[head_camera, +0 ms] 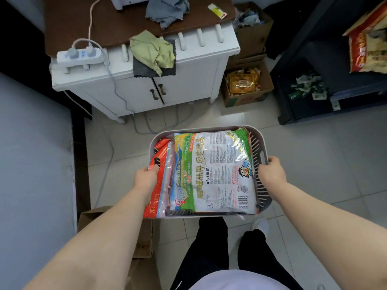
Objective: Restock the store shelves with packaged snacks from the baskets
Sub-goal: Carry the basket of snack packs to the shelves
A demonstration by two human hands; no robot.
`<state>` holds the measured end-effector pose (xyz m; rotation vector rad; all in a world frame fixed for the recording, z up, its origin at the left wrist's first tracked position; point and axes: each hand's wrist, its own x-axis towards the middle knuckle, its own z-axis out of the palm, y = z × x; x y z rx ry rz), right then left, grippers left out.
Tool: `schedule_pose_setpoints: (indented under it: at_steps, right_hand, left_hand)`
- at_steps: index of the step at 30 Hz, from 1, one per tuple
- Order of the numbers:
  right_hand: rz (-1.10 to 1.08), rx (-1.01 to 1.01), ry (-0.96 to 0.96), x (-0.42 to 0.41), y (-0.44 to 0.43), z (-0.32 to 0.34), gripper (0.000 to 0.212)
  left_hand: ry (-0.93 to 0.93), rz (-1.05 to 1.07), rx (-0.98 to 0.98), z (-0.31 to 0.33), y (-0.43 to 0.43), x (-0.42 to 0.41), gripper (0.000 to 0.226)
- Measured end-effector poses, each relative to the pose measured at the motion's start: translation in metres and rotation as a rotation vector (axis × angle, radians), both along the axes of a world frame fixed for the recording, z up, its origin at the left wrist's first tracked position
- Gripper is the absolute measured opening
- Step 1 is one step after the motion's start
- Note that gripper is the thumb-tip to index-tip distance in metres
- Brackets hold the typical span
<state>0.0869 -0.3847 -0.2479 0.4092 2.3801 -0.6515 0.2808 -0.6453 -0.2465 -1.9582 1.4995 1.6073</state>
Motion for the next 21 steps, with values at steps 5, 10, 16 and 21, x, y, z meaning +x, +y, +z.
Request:
schedule_pose_setpoints:
  at_steps: [5, 10, 16, 21]
  right_hand:
    - [-0.053, -0.041, 0.023, 0.002, 0.002, 0.016, 0.046]
    - [-0.117, -0.101, 0.047, 0.005, 0.02, 0.036, 0.037]
    - [-0.188, -0.211, 0.073, -0.003, 0.061, 0.058, 0.068]
    - [-0.293, -0.295, 0.074, -0.011, 0.116, 0.075, 0.067]
  left_hand:
    - [-0.052, 0.016, -0.109, 0.01, -0.006, -0.002, 0.033]
    - [-0.03, 0.026, -0.183, 0.041, 0.007, -0.017, 0.026]
    - [0.003, -0.037, -0.175, 0.068, 0.04, -0.041, 0.034]
    - [0.022, -0.113, -0.208, 0.086, 0.082, -0.072, 0.037]
